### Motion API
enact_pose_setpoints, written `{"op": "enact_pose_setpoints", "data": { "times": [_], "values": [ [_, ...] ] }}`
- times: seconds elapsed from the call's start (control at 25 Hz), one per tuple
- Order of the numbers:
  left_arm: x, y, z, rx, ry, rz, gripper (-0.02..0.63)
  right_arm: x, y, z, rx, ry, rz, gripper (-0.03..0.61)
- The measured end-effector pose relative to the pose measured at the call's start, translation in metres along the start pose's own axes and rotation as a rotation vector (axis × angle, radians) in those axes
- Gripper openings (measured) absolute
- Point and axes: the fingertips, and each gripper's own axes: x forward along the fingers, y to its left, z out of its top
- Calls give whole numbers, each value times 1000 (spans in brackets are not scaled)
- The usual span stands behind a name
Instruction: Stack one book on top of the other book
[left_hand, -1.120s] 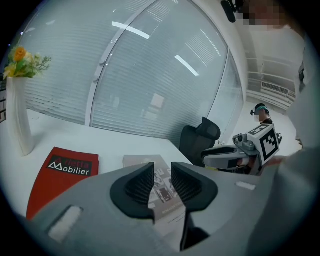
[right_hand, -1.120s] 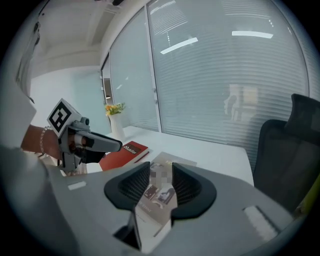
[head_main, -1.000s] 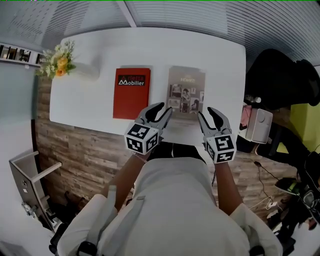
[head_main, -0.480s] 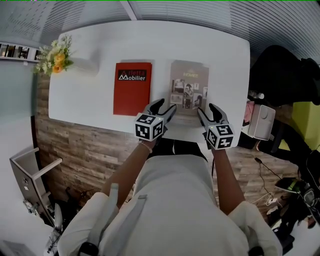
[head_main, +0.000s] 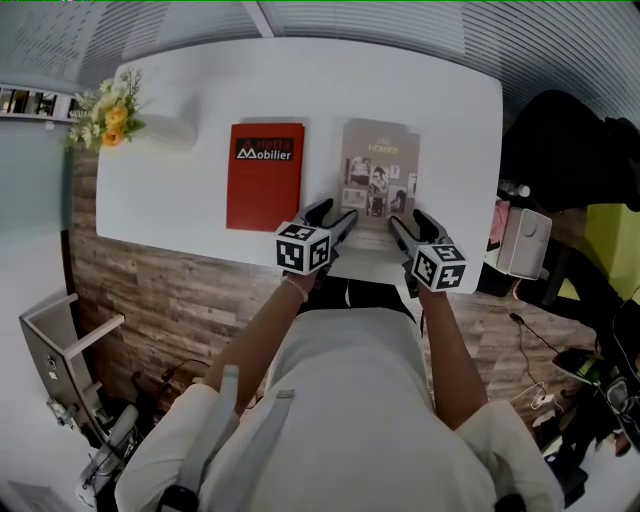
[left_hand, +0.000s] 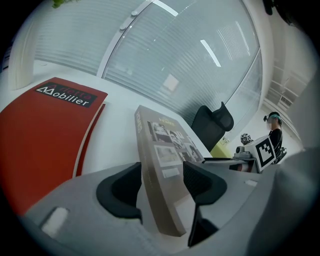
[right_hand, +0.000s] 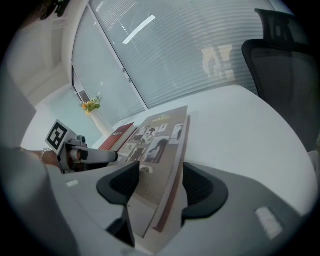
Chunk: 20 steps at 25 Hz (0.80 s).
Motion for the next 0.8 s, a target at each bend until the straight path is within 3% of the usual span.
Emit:
{"op": "enact_pose_setpoints", "data": {
  "times": [0.24,0.44,0.8],
  "values": [
    [5,-3,-3,-15,12,-24,268,1,1,-1,35,-9,27,260],
    [7,-4,-3,-14,15,-18,264,2,7,-1,36,-8,54,209],
    [5,-7,-3,42,32,-1,255,0,9,2,24,-2,58,202]
  ]
}}
